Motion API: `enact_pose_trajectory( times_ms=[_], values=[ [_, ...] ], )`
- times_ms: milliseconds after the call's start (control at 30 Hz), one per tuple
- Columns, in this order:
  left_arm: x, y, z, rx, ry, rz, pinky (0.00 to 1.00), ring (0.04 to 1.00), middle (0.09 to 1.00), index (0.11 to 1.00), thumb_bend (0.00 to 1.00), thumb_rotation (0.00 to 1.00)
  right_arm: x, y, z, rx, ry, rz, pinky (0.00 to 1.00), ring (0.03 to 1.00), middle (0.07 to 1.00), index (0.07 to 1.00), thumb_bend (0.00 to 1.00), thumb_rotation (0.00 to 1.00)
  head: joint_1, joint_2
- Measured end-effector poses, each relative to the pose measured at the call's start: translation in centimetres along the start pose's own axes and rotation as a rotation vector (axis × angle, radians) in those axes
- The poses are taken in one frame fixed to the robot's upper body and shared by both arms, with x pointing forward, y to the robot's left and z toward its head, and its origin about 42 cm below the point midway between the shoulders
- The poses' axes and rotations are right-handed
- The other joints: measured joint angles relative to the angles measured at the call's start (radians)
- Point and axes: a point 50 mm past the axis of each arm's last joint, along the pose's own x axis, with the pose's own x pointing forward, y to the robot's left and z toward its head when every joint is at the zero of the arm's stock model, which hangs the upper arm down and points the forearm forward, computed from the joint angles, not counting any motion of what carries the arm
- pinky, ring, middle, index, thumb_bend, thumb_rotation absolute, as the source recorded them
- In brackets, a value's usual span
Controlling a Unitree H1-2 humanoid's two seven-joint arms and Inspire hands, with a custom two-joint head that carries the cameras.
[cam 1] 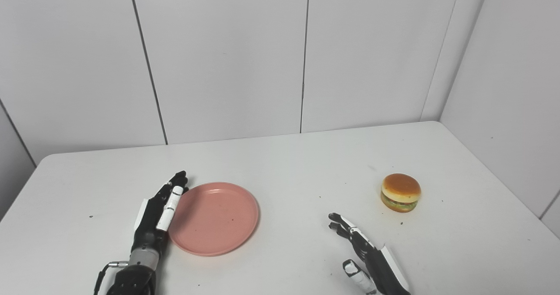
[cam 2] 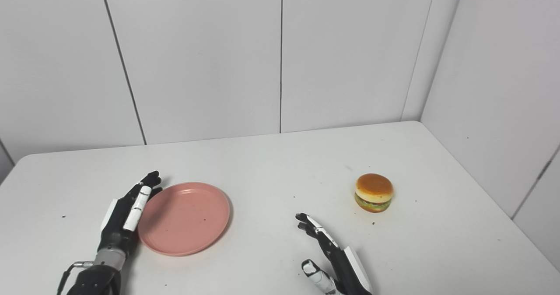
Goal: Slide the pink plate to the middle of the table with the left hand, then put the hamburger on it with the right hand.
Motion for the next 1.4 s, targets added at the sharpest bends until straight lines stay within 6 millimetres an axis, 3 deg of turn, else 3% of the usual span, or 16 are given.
enact_pose_trajectory(
  times_ms=[633, 1000, 1400],
  values=[
    [-1.4, -4.6, 1.8, -0.161, 0.020, -0.046, 0.96, 0.893, 0.906, 0.824, 0.69, 0.86, 0.5, 0.8, 0.2, -0.037, -0.002, 0.008, 0.88, 0.890, 0.919, 0.882, 0.81, 1.00, -0.063, 0.029],
    [-1.8, -6.9, 1.7, -0.215, 0.042, -0.059, 0.94, 0.890, 0.899, 0.837, 0.67, 0.90, 0.5, 0.9, 0.2, -0.046, -0.003, 0.011, 0.86, 0.876, 0.918, 0.879, 0.81, 1.00, -0.055, 0.037],
    [-1.9, -7.4, 1.8, -0.214, 0.046, -0.063, 0.95, 0.880, 0.901, 0.829, 0.67, 0.90, 0.5, 0.9, 0.2, -0.067, -0.001, 0.006, 0.83, 0.879, 0.909, 0.879, 0.83, 1.00, -0.071, 0.040]
  ],
)
